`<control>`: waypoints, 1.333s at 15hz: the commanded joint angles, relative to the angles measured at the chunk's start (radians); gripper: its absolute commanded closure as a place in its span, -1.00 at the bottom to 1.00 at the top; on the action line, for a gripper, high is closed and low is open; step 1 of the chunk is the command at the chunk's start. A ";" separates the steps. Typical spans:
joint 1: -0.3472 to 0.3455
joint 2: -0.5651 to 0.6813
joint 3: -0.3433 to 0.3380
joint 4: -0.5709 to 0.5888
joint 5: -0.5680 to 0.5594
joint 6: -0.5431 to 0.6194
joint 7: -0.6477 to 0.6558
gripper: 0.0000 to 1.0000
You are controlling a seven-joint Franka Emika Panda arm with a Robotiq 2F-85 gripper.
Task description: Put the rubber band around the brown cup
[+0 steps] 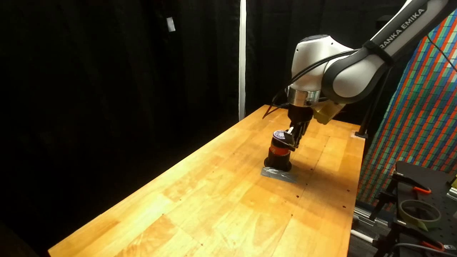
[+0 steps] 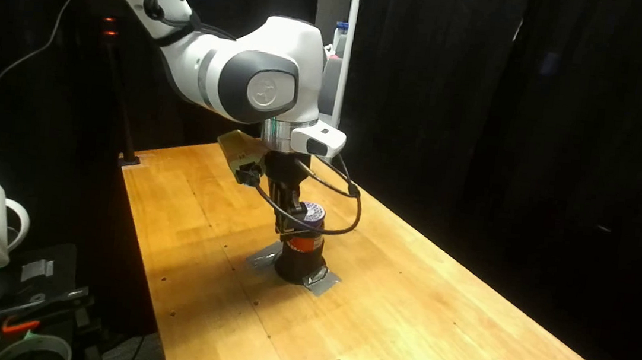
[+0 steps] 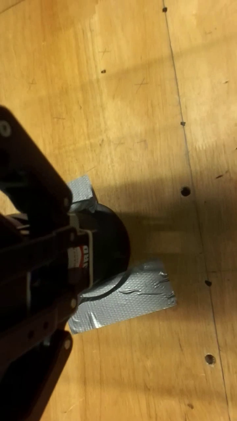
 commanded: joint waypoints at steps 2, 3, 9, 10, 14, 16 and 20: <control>-0.048 -0.064 -0.002 -0.054 0.029 -0.010 -0.070 0.88; -0.056 -0.071 -0.005 -0.063 0.026 0.002 -0.073 0.87; -0.083 -0.122 0.021 -0.134 0.125 0.178 -0.122 0.76; -0.080 -0.124 0.026 -0.148 0.140 0.217 -0.129 0.77; -0.067 -0.129 0.027 -0.205 0.122 0.344 -0.117 0.78; -0.067 -0.132 0.026 -0.229 0.120 0.388 -0.118 0.79; -0.064 -0.152 0.014 -0.296 0.122 0.560 -0.094 0.78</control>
